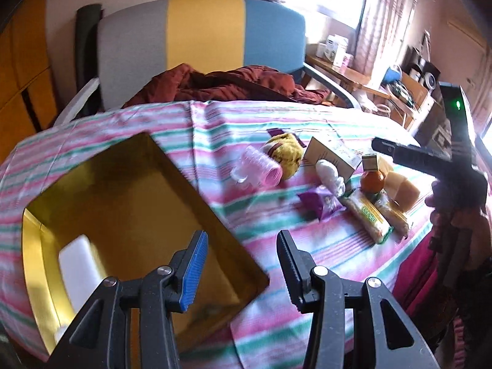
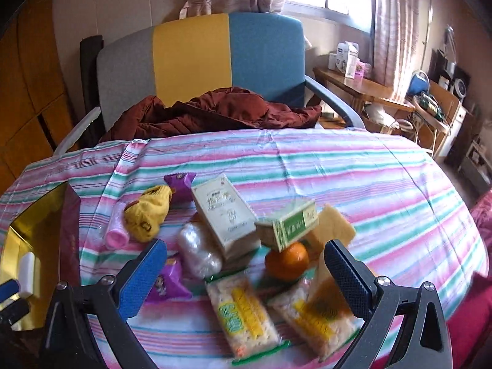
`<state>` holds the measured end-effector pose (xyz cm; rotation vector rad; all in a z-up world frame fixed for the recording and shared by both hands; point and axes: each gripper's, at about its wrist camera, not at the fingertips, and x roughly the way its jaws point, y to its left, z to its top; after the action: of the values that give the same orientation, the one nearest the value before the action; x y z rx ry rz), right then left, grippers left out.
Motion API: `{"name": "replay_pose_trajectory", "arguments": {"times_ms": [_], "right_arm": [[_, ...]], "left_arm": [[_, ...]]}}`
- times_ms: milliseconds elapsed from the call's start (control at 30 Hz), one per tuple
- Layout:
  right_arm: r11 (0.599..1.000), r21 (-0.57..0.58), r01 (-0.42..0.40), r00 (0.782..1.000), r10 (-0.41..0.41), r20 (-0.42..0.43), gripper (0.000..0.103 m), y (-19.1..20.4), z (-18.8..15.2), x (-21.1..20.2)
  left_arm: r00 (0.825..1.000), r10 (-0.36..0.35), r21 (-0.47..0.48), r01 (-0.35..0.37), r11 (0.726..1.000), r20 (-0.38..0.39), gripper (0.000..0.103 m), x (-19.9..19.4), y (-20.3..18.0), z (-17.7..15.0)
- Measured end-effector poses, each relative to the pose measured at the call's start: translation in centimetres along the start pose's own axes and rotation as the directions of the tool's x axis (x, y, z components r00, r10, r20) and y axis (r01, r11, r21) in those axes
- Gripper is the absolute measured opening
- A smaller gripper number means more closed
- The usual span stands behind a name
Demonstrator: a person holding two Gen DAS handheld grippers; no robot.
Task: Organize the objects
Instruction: 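Move both tools back toward the pink roller and yellow cloth, then grasp the pink hair roller with the left tool while the right tool grasps the yellow cloth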
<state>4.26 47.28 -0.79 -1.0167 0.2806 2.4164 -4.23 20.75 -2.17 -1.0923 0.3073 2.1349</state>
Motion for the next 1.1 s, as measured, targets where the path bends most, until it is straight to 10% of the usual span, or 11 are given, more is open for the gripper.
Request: {"name": "replay_pose_trajectory", "arguments": {"times_ms": [333, 567, 833, 900, 1100], "right_arm": [[0.966, -0.125, -0.228, 0.974, 0.224, -0.044, 0.103, 3.4, 3.2, 3.5], [0.897, 0.031, -0.441, 0.877, 0.438, -0.196, 0.098, 5.7, 4.7, 8.9], [0.879, 0.017, -0.477, 0.835, 0.460, -0.302, 0.074, 8.4, 4.6, 13.2], [0.873, 0.016, -0.488, 0.823, 0.465, -0.327, 0.046, 8.5, 4.2, 13.9], [0.849, 0.079, -0.523, 0.791, 0.518, -0.324, 0.035, 7.1, 4.1, 14.7]], "left_arm": [[0.998, -0.009, 0.259, 0.026, 0.966, -0.068, 0.074, 5.8, -1.5, 5.2], [0.993, -0.038, 0.303, 0.071, 0.950, -0.113, 0.080, 8.6, -0.7, 6.7], [0.977, -0.066, 0.385, 0.142, 0.912, -0.204, 0.082, 12.4, -1.0, 7.5], [0.972, -0.068, 0.397, 0.155, 0.905, -0.224, 0.082, 13.5, -1.0, 7.9], [0.957, -0.089, 0.420, 0.203, 0.884, -0.277, 0.086, 16.2, -1.4, 8.8]]}}
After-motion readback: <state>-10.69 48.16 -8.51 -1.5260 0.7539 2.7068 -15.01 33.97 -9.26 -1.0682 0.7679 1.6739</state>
